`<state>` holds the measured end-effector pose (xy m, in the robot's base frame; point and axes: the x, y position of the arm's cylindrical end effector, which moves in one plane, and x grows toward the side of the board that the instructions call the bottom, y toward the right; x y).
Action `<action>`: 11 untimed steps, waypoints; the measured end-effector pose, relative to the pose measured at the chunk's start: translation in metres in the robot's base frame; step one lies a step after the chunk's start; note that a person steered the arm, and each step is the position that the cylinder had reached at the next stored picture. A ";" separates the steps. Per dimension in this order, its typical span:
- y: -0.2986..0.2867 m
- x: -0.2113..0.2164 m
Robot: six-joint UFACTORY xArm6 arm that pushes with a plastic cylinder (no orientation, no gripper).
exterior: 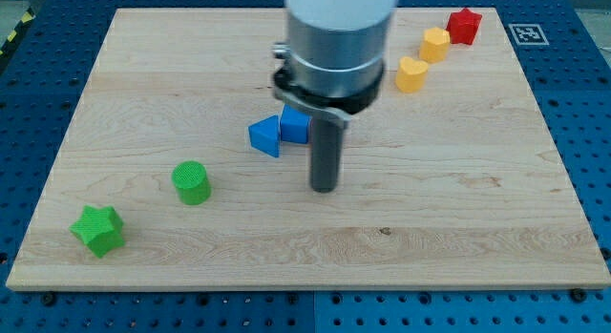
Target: Move the red circle towards the yellow heart
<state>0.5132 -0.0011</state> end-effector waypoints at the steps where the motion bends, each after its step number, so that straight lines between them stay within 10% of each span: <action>1: -0.007 -0.012; 11: 0.039 -0.104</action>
